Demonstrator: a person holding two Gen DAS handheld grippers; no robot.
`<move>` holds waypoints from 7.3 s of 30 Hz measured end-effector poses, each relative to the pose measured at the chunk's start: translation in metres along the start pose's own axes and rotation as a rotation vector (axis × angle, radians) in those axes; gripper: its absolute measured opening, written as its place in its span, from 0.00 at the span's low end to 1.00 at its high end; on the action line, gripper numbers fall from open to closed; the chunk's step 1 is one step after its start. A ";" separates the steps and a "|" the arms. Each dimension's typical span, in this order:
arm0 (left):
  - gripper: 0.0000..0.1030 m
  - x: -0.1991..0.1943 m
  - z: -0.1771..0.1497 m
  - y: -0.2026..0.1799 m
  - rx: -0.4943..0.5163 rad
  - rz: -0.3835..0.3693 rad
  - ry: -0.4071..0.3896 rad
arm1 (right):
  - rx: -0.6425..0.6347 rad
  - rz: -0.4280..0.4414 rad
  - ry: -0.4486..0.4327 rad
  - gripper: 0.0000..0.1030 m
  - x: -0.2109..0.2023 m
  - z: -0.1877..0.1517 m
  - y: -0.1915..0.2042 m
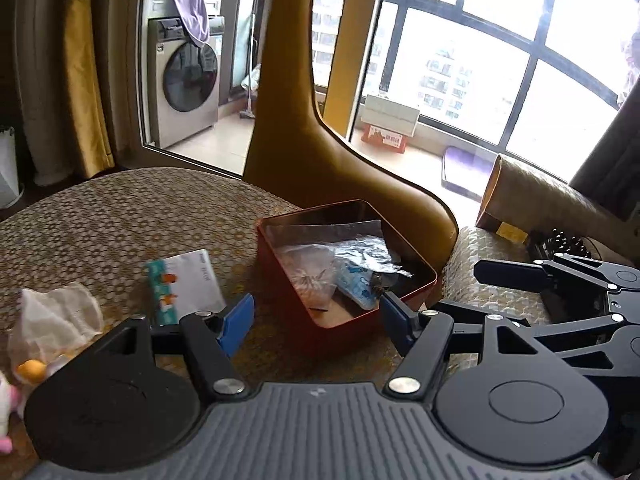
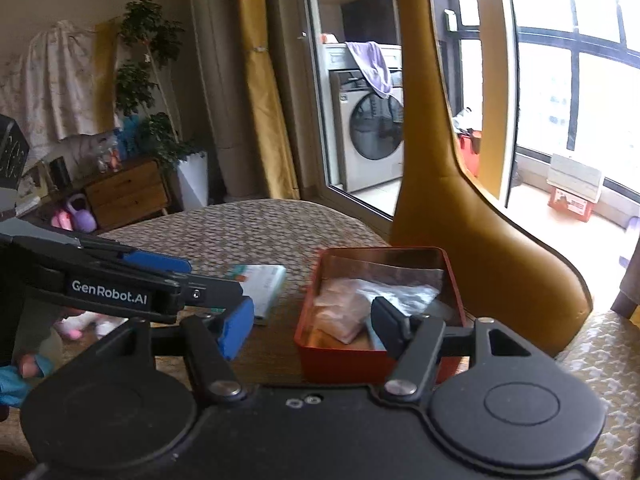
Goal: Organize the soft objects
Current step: 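Move both tools back toward the white cloth and rubber chicken, then grasp the white cloth with the left tool while the right tool grasps the yellow rubber chicken, then carry the white cloth and rubber chicken over the red tin with both tools, then open both tools to drop the cloth and chicken into the tin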
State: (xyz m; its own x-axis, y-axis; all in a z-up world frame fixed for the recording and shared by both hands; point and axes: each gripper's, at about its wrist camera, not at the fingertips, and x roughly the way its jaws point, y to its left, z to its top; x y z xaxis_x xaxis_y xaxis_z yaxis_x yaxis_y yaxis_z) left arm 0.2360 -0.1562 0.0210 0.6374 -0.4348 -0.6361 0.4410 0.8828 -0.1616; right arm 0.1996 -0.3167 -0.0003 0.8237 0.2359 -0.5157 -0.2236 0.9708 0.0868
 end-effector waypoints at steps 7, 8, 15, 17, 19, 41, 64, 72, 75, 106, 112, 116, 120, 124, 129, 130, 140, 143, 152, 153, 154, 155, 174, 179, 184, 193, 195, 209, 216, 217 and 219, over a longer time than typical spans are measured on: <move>0.70 -0.035 -0.017 0.023 -0.004 0.044 -0.021 | -0.002 0.045 -0.022 0.67 -0.008 -0.001 0.032; 0.70 -0.040 -0.020 0.027 -0.007 0.048 -0.024 | -0.003 0.053 -0.025 0.69 -0.008 0.000 0.037; 0.76 -0.071 -0.039 0.060 -0.050 0.079 -0.047 | -0.005 0.105 -0.028 0.76 -0.006 -0.002 0.068; 0.79 -0.078 -0.045 0.068 -0.053 0.099 -0.056 | -0.012 0.119 -0.023 0.77 -0.003 -0.003 0.078; 0.79 -0.085 -0.051 0.076 -0.055 0.102 -0.061 | -0.018 0.133 -0.018 0.79 -0.001 -0.003 0.086; 1.00 -0.101 -0.115 0.150 -0.103 0.201 -0.086 | -0.030 0.222 0.051 0.93 0.040 -0.008 0.140; 1.00 -0.029 -0.161 0.164 -0.143 0.316 -0.066 | -0.279 0.382 0.300 0.89 0.190 0.025 0.221; 1.00 -0.005 -0.167 0.171 -0.166 0.316 -0.040 | -0.339 0.414 0.380 0.73 0.232 0.016 0.244; 1.00 0.002 -0.167 0.175 -0.181 0.315 -0.033 | -0.358 0.434 0.409 0.69 0.243 0.011 0.250; 0.29 0.019 -0.163 0.173 -0.148 0.359 -0.027 | -0.283 0.375 0.352 0.26 0.239 0.012 0.239; 0.14 0.008 -0.160 0.171 -0.160 0.355 -0.019 | -0.189 0.360 0.296 0.25 0.215 0.018 0.209; 0.12 -0.001 -0.159 0.167 -0.160 0.350 -0.023 | -0.146 0.336 0.266 0.24 0.197 0.017 0.190; 0.12 -0.010 -0.151 0.162 -0.159 0.340 -0.026 | -0.093 0.333 0.250 0.24 0.178 0.014 0.170; 0.12 -0.023 -0.146 0.153 -0.156 0.326 -0.038 | -0.058 0.331 0.228 0.23 0.153 0.011 0.157; 0.12 -0.039 -0.139 0.135 -0.125 0.314 -0.058 | -0.012 0.330 0.182 0.23 0.121 0.011 0.134; 0.12 -0.041 -0.138 0.131 -0.122 0.311 -0.061 | -0.007 0.332 0.177 0.23 0.116 0.011 0.130; 0.12 -0.066 -0.114 0.104 -0.154 0.254 -0.063 | 0.047 0.316 0.106 0.23 0.062 0.014 0.097; 0.12 -0.069 -0.103 0.096 -0.161 0.231 -0.055 | 0.066 0.306 0.078 0.23 0.048 0.017 0.084; 0.12 -0.065 -0.063 0.064 -0.112 0.188 -0.044 | 0.114 0.239 0.005 0.23 0.015 0.030 0.037; 0.12 -0.064 -0.058 0.060 -0.108 0.181 -0.044 | 0.117 0.226 0.001 0.23 0.013 0.031 0.032; 0.12 -0.062 -0.053 0.056 -0.104 0.174 -0.044 | 0.120 0.215 -0.002 0.23 0.011 0.031 0.027; 0.12 -0.060 -0.048 0.051 -0.101 0.167 -0.042 | 0.124 0.204 -0.005 0.23 0.010 0.032 0.021; 0.12 0.039 0.024 -0.032 -0.021 0.076 0.045 | 0.260 0.035 -0.047 0.23 0.026 0.037 -0.074; 0.12 0.071 0.035 -0.039 -0.040 0.070 0.086 | 0.278 0.001 -0.034 0.23 0.040 0.030 -0.096; 0.12 0.104 0.046 -0.040 -0.084 0.057 0.115 | 0.329 -0.004 -0.028 0.23 0.056 0.023 -0.116; 0.12 0.158 0.057 -0.039 -0.132 0.013 0.161 | 0.385 -0.007 0.023 0.23 0.090 0.007 -0.132; 0.12 0.169 0.056 -0.038 -0.131 0.008 0.174 | 0.384 -0.010 0.040 0.23 0.095 0.002 -0.132; 0.12 0.213 0.043 -0.031 -0.096 0.015 0.234 | 0.396 -0.027 0.111 0.23 0.122 -0.008 -0.141; 0.12 0.218 0.038 -0.030 -0.090 0.011 0.237 | 0.395 -0.041 0.122 0.24 0.133 -0.003 -0.144; 0.12 0.218 0.037 -0.029 -0.091 0.008 0.234 | 0.397 -0.043 0.126 0.24 0.136 -0.002 -0.144; 0.13 0.218 0.037 -0.030 -0.087 0.008 0.230 | 0.399 -0.054 0.135 0.25 0.142 0.001 -0.144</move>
State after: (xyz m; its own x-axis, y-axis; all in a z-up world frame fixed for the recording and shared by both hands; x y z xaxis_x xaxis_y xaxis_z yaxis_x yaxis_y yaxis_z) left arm 0.3853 -0.2839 -0.0849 0.4753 -0.3851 -0.7911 0.3742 0.9022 -0.2144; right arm 0.3490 -0.4234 -0.0855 0.7471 0.2021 -0.6332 0.0592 0.9287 0.3662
